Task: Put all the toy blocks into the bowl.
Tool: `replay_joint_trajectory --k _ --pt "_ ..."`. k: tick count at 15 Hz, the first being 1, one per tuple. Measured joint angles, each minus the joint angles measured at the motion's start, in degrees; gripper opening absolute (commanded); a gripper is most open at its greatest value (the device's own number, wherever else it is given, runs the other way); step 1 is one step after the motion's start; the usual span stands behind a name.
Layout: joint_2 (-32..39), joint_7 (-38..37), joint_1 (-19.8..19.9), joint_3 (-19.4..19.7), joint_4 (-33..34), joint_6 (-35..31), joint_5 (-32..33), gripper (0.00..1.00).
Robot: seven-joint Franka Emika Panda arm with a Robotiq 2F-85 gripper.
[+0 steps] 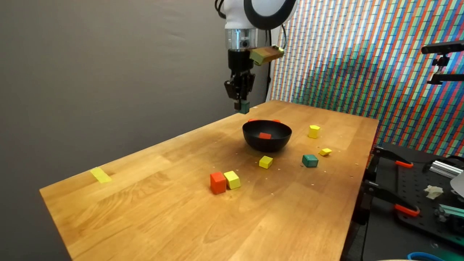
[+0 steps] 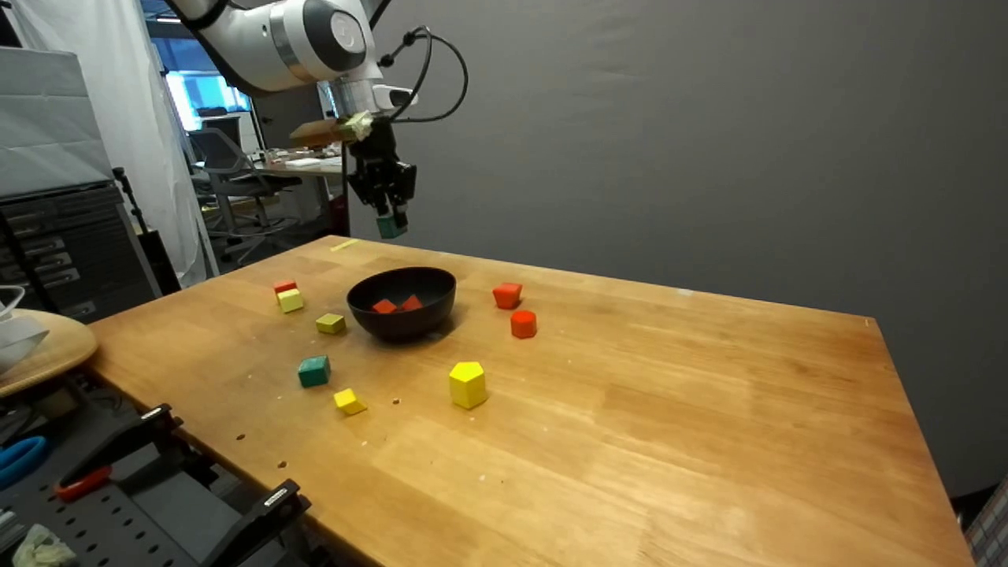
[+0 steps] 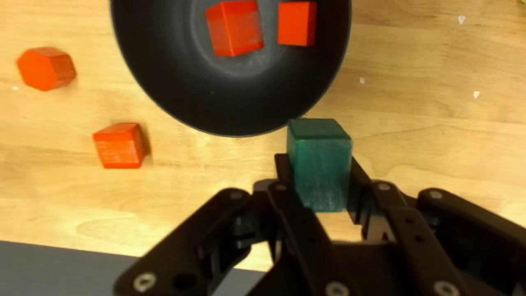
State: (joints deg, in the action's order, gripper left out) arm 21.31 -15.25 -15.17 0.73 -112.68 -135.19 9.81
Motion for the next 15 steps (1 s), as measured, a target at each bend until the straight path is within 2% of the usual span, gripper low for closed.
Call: replay_joint_trajectory --k 3,7,8,9,10,11,15 --pt "-7.26 0.42 4.1 0.07 -6.28 1.07 -2.26 0.1" --pt "-9.36 3.25 9.58 0.02 -11.86 -0.64 -8.51 0.1" --pt "-9.19 4.17 10.43 -0.06 -12.84 -1.61 -10.18 0.16" --pt "-8.97 5.09 11.04 -0.23 -13.67 -2.44 -11.79 0.57" --pt "-8.68 5.78 11.41 -0.45 -14.38 -3.23 -13.11 0.58" --pt "-8.4 6.2 11.52 -0.66 -15.0 -3.9 -14.04 0.64" --pt "-8.12 6.47 11.51 -1.61 -16.64 -5.86 -14.91 0.95"
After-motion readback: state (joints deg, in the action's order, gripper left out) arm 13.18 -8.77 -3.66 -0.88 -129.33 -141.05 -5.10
